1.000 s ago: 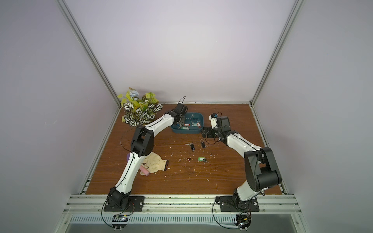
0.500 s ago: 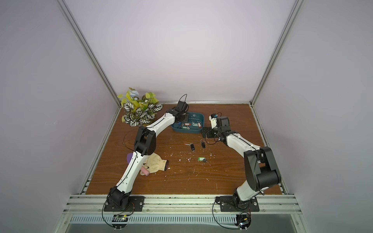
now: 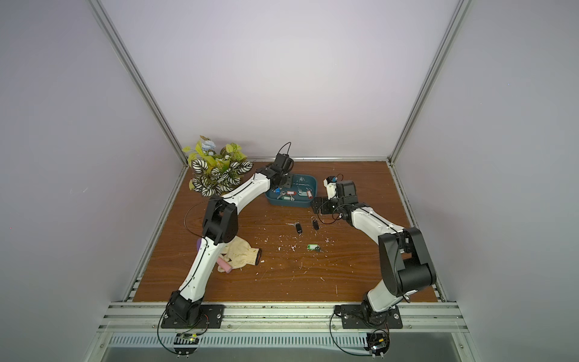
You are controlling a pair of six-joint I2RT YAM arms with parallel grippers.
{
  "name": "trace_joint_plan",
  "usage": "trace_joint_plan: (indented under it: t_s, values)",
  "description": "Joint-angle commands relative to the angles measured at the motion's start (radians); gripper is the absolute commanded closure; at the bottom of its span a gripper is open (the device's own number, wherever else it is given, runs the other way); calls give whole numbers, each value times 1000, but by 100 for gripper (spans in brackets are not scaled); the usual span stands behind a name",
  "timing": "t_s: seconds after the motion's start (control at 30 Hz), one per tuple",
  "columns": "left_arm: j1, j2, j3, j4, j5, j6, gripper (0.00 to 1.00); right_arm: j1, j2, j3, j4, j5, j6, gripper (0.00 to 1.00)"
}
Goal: Take the keys out of the storage box
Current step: Pick up the key from the storage box.
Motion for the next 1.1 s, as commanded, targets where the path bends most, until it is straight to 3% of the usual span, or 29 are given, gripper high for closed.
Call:
trace_joint_plan:
  t_s: [0.0, 0.2, 0.67, 1.07]
  values:
    - [-6, -38, -40, -15, -118, -28, 41, -4, 8, 33, 28, -33, 5, 0]
    - [28, -26, -79, -13, -107, -79, 41, -5, 6, 30, 28, -33, 3, 0]
    - [52, 66, -24, -12, -26, -96, 46, -5, 21, 41, 21, -28, 4, 0]
    - [59, 123, 32, -12, -31, -76, 58, -5, 22, 42, 17, -20, 3, 0]
